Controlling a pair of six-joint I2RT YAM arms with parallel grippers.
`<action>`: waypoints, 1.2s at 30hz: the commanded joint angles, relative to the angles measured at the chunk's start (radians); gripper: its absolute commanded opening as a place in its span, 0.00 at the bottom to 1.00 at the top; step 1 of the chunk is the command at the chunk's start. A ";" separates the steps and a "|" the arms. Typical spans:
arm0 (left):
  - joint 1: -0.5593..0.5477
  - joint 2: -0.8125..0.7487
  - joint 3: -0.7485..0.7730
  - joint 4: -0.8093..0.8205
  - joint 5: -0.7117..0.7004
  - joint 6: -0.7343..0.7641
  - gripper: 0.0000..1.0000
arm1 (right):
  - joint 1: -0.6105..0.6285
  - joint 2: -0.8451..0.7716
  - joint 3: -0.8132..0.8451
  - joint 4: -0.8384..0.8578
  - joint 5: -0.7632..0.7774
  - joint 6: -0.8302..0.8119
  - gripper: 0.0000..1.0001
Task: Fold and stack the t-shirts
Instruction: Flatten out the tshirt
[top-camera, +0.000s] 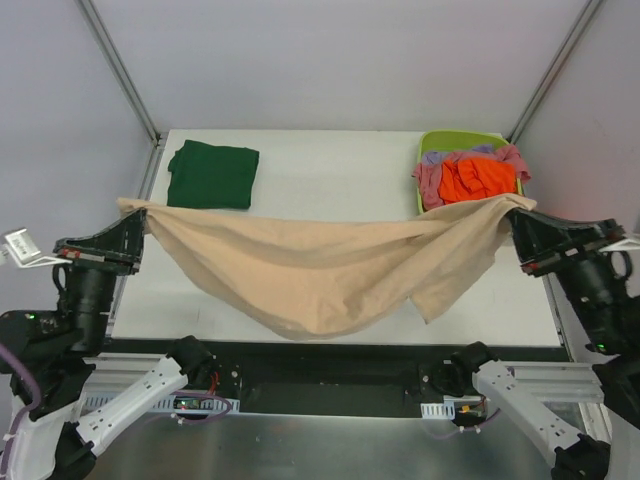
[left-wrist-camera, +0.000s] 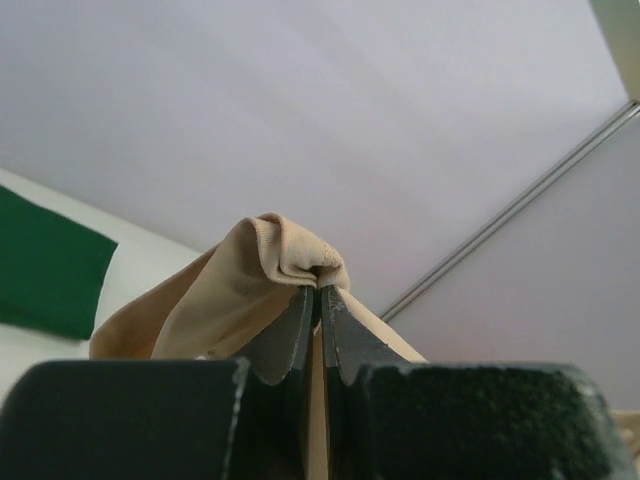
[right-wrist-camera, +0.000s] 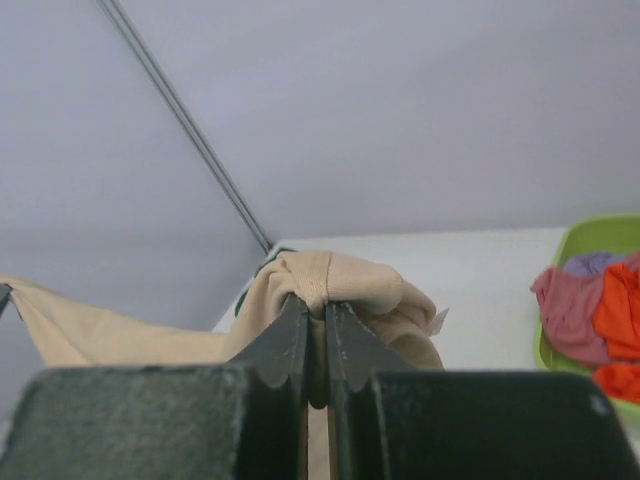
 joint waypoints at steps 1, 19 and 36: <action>0.002 0.001 0.065 0.048 0.017 0.073 0.00 | -0.004 0.087 0.164 -0.068 -0.022 -0.054 0.01; 0.361 0.899 -0.049 0.054 -0.067 0.002 0.00 | -0.086 0.563 -0.335 -0.017 0.271 0.071 0.06; 0.419 0.690 -0.274 -0.130 0.239 -0.121 0.99 | -0.142 0.480 -0.558 -0.026 0.415 0.084 0.96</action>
